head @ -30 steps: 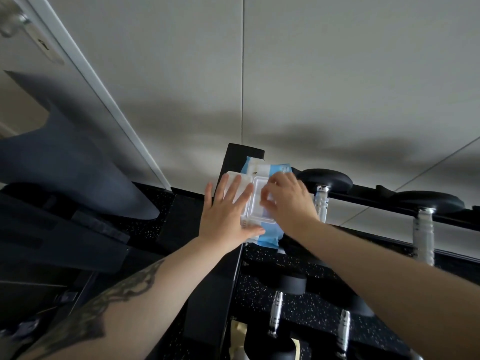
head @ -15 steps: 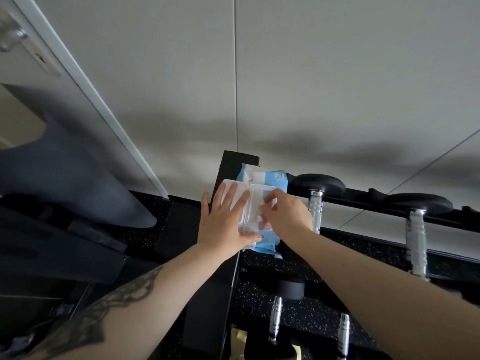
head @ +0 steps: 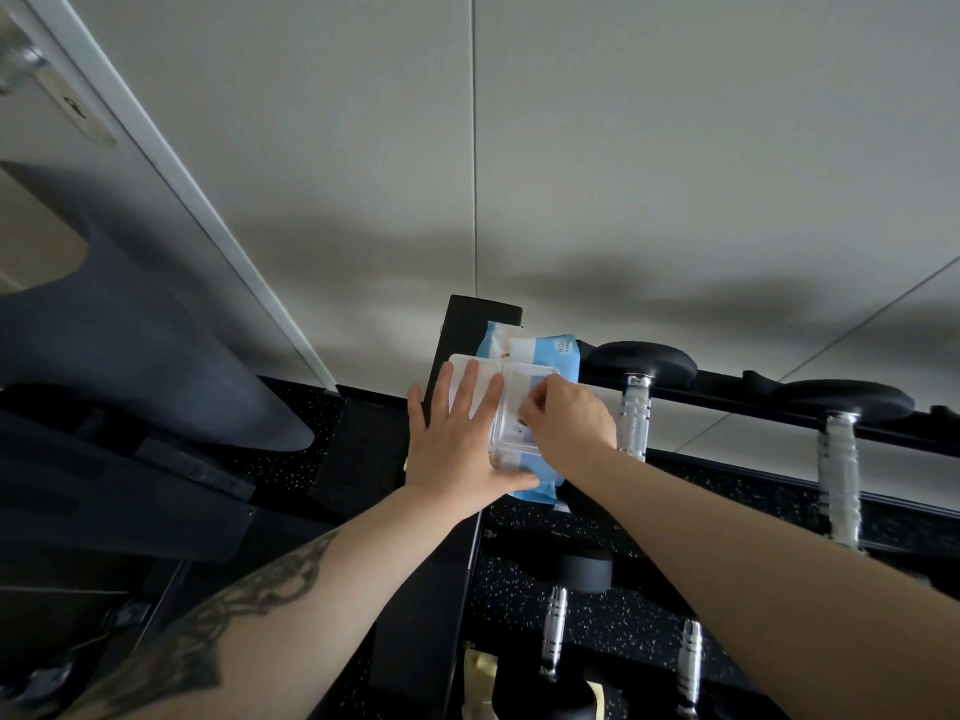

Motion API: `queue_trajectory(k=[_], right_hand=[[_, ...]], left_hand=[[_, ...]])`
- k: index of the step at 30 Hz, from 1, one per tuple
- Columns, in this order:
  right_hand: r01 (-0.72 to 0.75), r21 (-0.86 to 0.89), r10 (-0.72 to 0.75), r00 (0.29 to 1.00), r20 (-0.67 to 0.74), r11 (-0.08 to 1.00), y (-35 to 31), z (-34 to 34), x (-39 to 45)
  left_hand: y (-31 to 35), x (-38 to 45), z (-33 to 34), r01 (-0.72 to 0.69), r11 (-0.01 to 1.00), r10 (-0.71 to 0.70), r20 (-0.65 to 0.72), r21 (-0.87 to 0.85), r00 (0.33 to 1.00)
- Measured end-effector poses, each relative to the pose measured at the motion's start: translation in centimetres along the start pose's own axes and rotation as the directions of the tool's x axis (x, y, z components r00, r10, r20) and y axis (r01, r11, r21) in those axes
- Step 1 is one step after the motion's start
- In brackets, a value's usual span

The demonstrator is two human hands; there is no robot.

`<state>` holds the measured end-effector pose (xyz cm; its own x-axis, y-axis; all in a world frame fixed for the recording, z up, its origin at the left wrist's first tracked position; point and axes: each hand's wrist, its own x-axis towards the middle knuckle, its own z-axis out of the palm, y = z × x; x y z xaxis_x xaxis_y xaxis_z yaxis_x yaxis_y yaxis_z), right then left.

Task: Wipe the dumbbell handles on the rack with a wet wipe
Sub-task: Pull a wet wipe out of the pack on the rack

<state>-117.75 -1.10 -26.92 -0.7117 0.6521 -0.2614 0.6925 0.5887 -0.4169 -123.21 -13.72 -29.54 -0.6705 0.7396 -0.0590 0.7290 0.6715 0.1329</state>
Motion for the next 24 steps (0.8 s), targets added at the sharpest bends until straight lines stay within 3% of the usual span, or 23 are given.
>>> queue_trajectory(k=[6,12,17,24], right_hand=[[0.098,0.407,-0.088,0.995,-0.043,0.908,-0.1,-2.9,-0.8],[0.249,0.501,-0.190,0.968,-0.166,0.829,-1.1,-6.7,-1.2],[0.354,0.642,-0.162,0.927,-0.339,0.680,-2.6,-10.4,-1.1],[0.563,0.684,-0.170,0.814,-0.555,0.464,-5.3,-17.5,-1.2]], left_hand=[[0.2,0.7,-0.6,0.026,0.999,-0.026,0.012,0.019,1.000],[0.2,2.1,-1.4,0.079,0.996,-0.079,-0.020,0.035,0.997],[0.5,2.9,-1.8,0.094,0.994,-0.094,-0.012,0.054,0.996],[0.6,2.3,-2.2,0.092,0.993,-0.091,-0.016,0.067,0.996]])
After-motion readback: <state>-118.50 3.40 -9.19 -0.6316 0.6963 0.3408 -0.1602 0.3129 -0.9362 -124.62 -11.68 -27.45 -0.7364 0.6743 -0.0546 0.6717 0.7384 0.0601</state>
